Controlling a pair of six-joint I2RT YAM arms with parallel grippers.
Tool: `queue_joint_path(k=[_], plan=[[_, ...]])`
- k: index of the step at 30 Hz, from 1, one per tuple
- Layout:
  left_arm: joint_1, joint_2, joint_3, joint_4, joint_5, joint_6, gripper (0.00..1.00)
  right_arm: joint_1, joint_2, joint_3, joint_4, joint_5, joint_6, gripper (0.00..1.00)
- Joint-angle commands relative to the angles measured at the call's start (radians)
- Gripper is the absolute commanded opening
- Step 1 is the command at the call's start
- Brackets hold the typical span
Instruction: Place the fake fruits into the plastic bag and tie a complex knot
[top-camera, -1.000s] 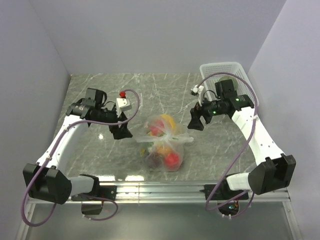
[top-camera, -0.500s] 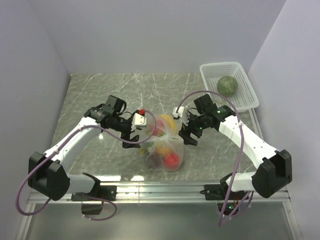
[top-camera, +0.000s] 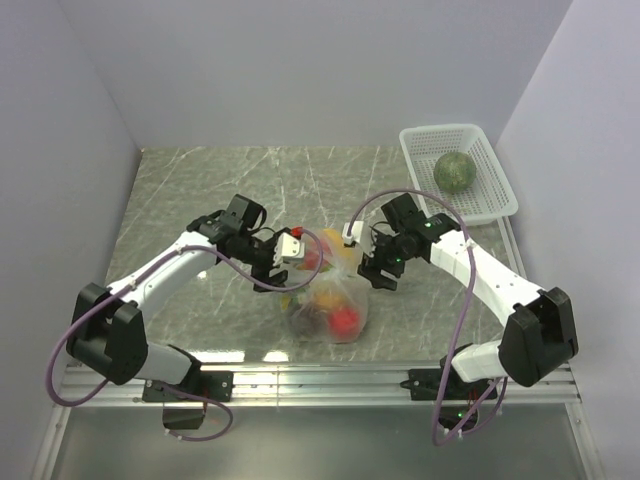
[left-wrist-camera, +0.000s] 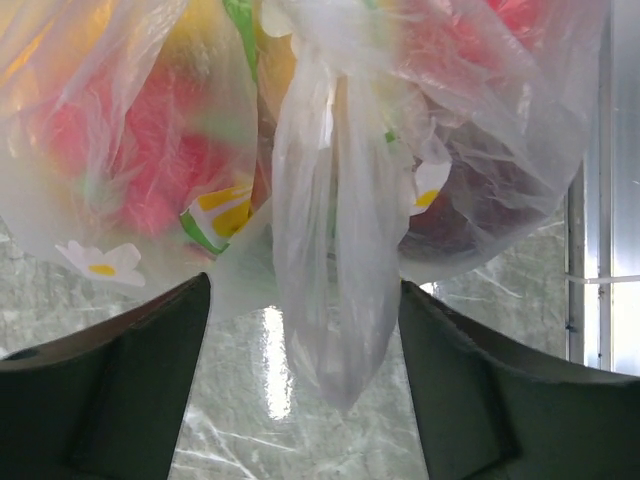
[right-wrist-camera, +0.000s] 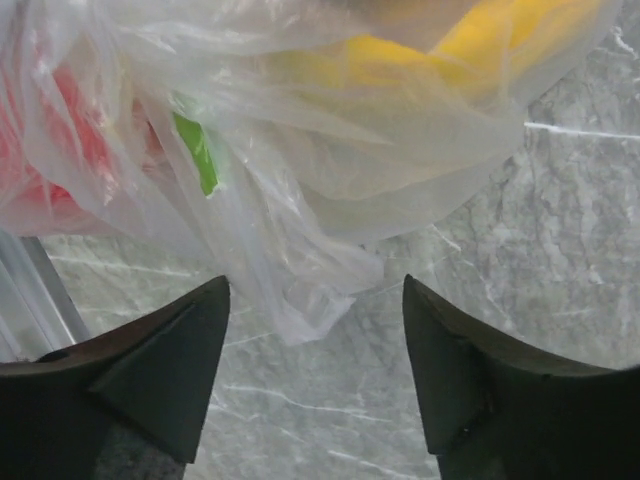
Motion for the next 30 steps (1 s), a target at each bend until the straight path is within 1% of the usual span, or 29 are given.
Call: queue_joint_path(k=[1,2,3,4,5,6,7,8,9,10,11,12,13,15,16,17,19,21,23,24,26,30], plan=[[-0.003,0.011,-0.012,0.043,0.003,0.006,0.77,0.004,-0.035,-0.023,-0.005,0.016,-0.024,0.79],[-0.003,0.011,-0.012,0.049,0.003,0.003,0.75,0.004,-0.038,-0.035,-0.003,0.016,-0.024,0.77],[-0.002,0.011,-0.010,0.051,0.004,0.000,0.73,0.006,-0.038,-0.037,0.001,0.020,-0.024,0.72],[-0.003,0.011,-0.009,0.054,0.009,-0.001,0.72,0.004,-0.035,-0.040,0.005,0.023,-0.021,0.70],[-0.003,0.011,-0.002,0.055,0.010,-0.001,0.69,0.003,-0.026,-0.039,0.009,0.023,-0.020,0.67],[-0.002,0.012,-0.002,0.057,0.010,-0.004,0.67,0.003,-0.021,-0.036,0.020,0.025,-0.015,0.58],[-0.003,0.017,0.004,0.058,0.010,-0.011,0.63,0.003,-0.012,-0.030,0.028,0.022,-0.014,0.46],[-0.003,0.018,0.008,0.058,0.010,-0.015,0.60,0.003,-0.004,-0.025,0.028,0.019,-0.014,0.46],[-0.003,0.023,0.010,0.055,0.010,-0.017,0.57,0.006,0.002,-0.017,0.025,0.017,-0.009,0.31],[-0.003,0.027,0.014,0.054,0.009,-0.021,0.48,0.003,0.014,-0.008,0.020,0.011,-0.008,0.25],[-0.002,0.029,0.021,0.051,0.009,-0.026,0.44,0.000,0.014,0.006,0.014,0.007,-0.008,0.18],[-0.003,0.031,0.019,0.042,0.004,-0.027,0.39,-0.009,0.013,0.010,0.005,0.002,-0.008,0.01],[-0.002,0.028,0.019,0.037,0.001,-0.024,0.27,-0.016,-0.001,0.015,0.002,0.000,-0.003,0.00],[0.001,0.024,0.011,0.025,-0.025,-0.026,0.12,-0.034,-0.019,0.029,-0.017,-0.003,-0.001,0.00],[0.007,0.015,0.008,0.017,-0.040,-0.029,0.00,-0.061,-0.041,0.033,-0.021,-0.003,0.002,0.00],[0.017,0.008,-0.002,0.017,-0.057,-0.035,0.01,-0.083,-0.050,0.046,-0.029,-0.006,0.002,0.00],[0.073,-0.015,-0.004,-0.004,-0.059,-0.043,0.00,-0.149,-0.076,0.061,-0.046,-0.004,-0.007,0.00],[0.138,-0.023,0.008,-0.041,-0.069,-0.025,0.01,-0.186,-0.087,0.079,-0.060,0.008,-0.027,0.00],[0.178,-0.038,0.027,-0.084,-0.085,0.005,0.00,-0.238,-0.091,0.098,-0.066,0.014,-0.038,0.00],[0.213,-0.046,0.030,-0.096,-0.091,0.023,0.01,-0.252,-0.090,0.104,-0.074,0.011,-0.046,0.00],[0.245,-0.060,0.042,-0.133,-0.097,0.041,0.00,-0.279,-0.081,0.113,-0.077,0.013,-0.049,0.00],[0.320,-0.074,0.028,-0.159,-0.112,0.097,0.00,-0.312,-0.070,0.069,-0.020,0.043,-0.075,0.00]])
